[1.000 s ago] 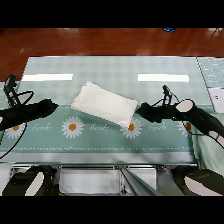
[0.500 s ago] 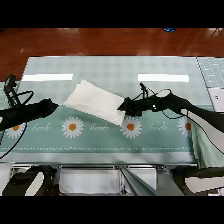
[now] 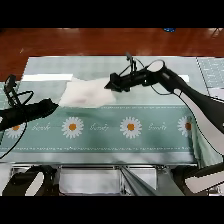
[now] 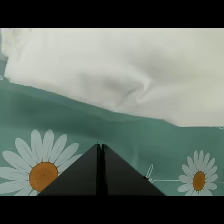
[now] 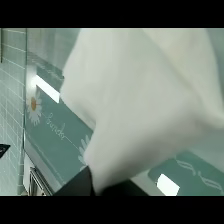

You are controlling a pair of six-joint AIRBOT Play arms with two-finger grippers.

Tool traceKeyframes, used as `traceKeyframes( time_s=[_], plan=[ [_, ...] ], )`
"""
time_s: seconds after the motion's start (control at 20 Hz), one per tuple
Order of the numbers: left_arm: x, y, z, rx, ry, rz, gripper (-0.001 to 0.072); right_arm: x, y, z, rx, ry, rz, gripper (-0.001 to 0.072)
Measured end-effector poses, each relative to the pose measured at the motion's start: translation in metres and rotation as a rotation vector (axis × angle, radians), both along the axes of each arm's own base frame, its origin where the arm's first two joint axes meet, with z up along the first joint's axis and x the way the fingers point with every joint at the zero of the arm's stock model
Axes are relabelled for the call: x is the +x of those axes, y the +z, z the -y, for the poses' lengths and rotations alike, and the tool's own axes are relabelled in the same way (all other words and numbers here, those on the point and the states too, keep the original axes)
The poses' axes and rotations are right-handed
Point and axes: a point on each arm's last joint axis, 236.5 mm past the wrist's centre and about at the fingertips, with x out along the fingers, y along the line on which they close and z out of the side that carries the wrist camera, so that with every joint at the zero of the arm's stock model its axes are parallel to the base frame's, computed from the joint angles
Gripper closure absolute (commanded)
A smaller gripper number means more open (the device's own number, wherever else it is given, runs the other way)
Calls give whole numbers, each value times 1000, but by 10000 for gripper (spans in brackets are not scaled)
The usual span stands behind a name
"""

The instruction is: Fold the shirts.

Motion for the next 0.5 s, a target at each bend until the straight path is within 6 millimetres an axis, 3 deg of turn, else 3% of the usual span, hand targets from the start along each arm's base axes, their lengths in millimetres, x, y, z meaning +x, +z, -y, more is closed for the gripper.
traceKeyframes(
  time_s=[0.1, 0.25, 0.4, 0.5],
  plan=[
    [0, 0, 0, 0, -1, 0, 693, 19, 38, 6, -14, -6, 79, 670],
    [0, 0, 0, 1, -1, 1, 693, 48, 92, 39, -71, -48, 183, 670],
    [0, 0, 0, 1, -1, 0, 693, 70, 135, 103, -174, -156, 255, 671],
    [0, 0, 0, 1, -1, 1, 693, 78, 159, 158, -231, -259, 270, 670]
  ],
)
